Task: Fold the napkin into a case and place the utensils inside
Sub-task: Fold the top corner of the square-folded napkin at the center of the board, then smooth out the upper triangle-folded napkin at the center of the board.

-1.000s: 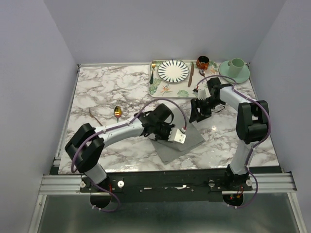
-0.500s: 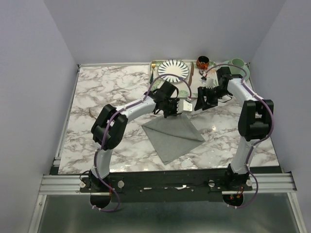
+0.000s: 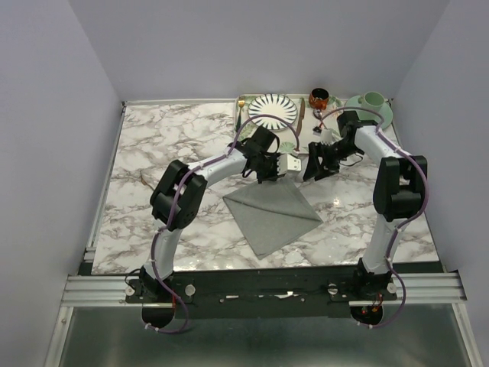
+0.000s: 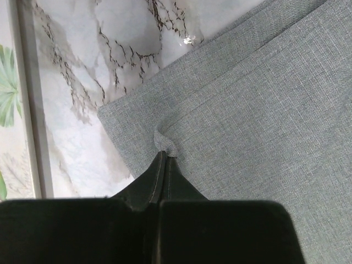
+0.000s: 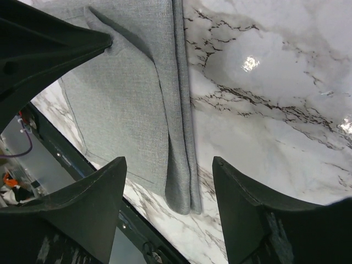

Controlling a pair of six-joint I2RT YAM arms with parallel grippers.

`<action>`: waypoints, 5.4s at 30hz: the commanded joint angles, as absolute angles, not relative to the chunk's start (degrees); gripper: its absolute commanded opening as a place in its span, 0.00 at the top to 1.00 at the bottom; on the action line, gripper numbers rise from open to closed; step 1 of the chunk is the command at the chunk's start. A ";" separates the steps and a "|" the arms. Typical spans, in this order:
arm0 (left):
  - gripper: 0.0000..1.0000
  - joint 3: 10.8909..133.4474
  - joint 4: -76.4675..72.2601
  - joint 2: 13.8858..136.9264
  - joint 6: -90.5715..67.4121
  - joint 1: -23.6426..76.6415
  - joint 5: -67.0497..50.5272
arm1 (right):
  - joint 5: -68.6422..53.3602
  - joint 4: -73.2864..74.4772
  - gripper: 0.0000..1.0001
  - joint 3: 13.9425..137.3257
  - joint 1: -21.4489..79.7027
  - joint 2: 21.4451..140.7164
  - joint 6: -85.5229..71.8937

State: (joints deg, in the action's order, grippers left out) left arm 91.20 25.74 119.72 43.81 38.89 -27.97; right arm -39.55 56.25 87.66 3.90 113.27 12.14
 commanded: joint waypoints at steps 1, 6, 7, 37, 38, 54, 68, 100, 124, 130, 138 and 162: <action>1.00 92.64 24.26 120.94 42.72 38.94 -27.60 | -41.22 57.22 0.28 85.78 4.04 113.55 13.36; 1.00 93.25 24.17 121.64 42.89 38.94 -27.33 | -41.57 56.95 0.28 84.73 4.04 113.20 13.18; 1.00 93.16 24.17 121.73 42.98 38.94 -27.25 | -41.66 56.95 0.28 84.64 3.96 113.12 13.18; 0.43 90.97 21.01 111.64 26.39 34.91 -23.72 | -46.84 56.17 0.28 79.38 4.04 102.41 11.17; 0.43 88.70 20.66 110.06 24.02 33.94 -24.69 | -47.98 55.55 0.28 78.41 4.04 101.26 10.38; 0.01 50.81 -17.28 94.12 -38.21 26.98 -49.04 | -64.06 32.09 0.00 61.00 15.55 96.50 -7.99; 0.01 49.48 -26.28 103.88 -45.35 26.89 -48.69 | -70.14 22.68 0.00 60.82 19.33 106.70 -15.55; 0.05 49.66 -21.53 112.76 -42.01 22.15 -46.93 | -66.62 20.91 0.00 48.70 16.53 111.71 -12.57; 0.04 51.50 -19.70 96.08 -37.10 22.58 -49.67 | -67.70 41.75 0.11 53.44 10.11 98.79 1.93; 0.19 50.10 -17.93 94.22 -36.21 29.69 -47.29 | -61.97 39.56 0.37 53.35 10.20 100.46 1.32; 0.57 53.51 -20.74 104.13 -39.46 36.65 -45.62 | -58.89 38.32 0.52 57.22 9.76 103.71 1.49; 0.59 45.53 -33.92 116.19 -49.04 22.07 -54.84 | -44.38 39.64 0.84 58.18 9.32 116.01 0.18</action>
State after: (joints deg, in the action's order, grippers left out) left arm 49.41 -31.29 116.75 -48.36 24.88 -53.52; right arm -52.60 39.38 57.84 9.63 113.36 -0.56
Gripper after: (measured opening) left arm 0.392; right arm 0.161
